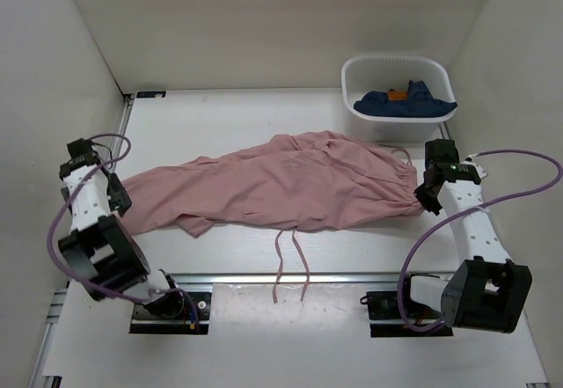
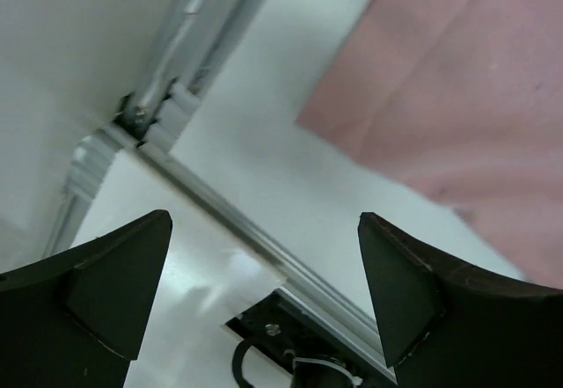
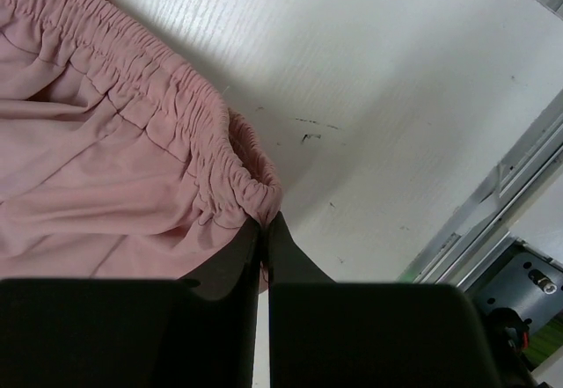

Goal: Fold and stack the trousers
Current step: Flatten the trousers out

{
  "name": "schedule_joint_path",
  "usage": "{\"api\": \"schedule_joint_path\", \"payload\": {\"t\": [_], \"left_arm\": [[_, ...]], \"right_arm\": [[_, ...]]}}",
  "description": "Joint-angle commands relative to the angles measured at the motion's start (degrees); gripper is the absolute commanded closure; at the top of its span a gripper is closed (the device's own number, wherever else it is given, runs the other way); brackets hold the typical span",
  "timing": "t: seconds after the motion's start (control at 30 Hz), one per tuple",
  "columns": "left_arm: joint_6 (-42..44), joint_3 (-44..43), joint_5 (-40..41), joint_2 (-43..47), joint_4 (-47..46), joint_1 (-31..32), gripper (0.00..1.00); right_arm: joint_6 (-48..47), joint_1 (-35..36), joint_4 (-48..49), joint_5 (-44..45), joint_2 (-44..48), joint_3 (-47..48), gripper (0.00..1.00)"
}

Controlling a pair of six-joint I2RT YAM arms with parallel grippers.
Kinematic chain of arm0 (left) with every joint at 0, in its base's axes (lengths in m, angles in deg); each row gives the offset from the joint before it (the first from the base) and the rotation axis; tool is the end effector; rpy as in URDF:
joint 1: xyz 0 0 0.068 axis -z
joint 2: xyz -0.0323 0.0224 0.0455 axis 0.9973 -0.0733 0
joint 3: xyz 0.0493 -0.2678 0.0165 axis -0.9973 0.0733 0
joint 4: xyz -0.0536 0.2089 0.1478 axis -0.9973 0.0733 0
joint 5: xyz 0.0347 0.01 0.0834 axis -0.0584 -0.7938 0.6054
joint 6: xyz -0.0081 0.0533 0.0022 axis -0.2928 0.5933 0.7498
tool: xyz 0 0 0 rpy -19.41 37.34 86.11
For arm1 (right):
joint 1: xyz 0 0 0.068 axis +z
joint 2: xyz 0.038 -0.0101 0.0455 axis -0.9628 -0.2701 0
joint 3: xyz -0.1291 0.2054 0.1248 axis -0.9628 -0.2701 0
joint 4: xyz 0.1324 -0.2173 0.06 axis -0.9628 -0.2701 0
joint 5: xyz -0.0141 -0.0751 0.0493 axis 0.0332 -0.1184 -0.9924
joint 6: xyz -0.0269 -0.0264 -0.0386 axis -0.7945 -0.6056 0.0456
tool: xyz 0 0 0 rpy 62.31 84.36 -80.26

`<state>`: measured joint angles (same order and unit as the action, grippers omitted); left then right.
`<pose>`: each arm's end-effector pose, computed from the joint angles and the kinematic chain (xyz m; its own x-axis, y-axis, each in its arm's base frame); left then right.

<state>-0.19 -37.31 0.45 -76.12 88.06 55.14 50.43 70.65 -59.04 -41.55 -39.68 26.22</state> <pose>0.2124 0.1401 0.2570 -0.8281 -0.4894 -0.2732 -0.5586 0.7609 0.3301 0.2154 -0.0298 0.2631 -0.4137 0.7011 -0.5808 0.8438 0.5349 0.0446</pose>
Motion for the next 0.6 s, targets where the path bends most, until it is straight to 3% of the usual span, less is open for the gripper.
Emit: {"api": "schedule_joint_path", "payload": {"t": [0.0,0.27,0.33,0.37,0.47,0.5,0.57], "left_arm": [[-0.1,-2.8,-5.2,-7.8,-0.4,-0.8,0.02],[-0.1,1.7,-3.9,-22.0,-11.7,-0.8,0.01],[-0.1,4.4,-2.7,-23.5,-12.8,-0.8,0.06],[-0.1,5.1,-2.7,-24.1,-12.8,-1.4,0.13],[-0.1,5.1,-3.2,-23.4,-12.8,-2.0,0.79],[-0.1,5.1,-3.2,-22.9,-12.8,-3.6,0.86],[-0.1,3.5,-3.7,-21.6,-12.8,-4.9,0.86]], "right_arm": [[-0.5,-0.2,2.2,1.0,-0.7,0.3,1.00],[-2.9,-0.2,4.0,-0.4,-2.3,0.9,1.00],[-3.6,-0.2,4.5,-1.2,-4.0,2.3,1.00],[-4.2,-0.2,4.5,-1.2,-5.0,3.1,1.00],[-6.0,-0.2,3.3,-2.6,-5.8,8.3,1.00],[-6.6,-0.2,3.3,-2.6,-5.8,9.7,1.00],[-7.1,-0.9,1.5,-4.1,-5.1,14.0,1.00]]}}
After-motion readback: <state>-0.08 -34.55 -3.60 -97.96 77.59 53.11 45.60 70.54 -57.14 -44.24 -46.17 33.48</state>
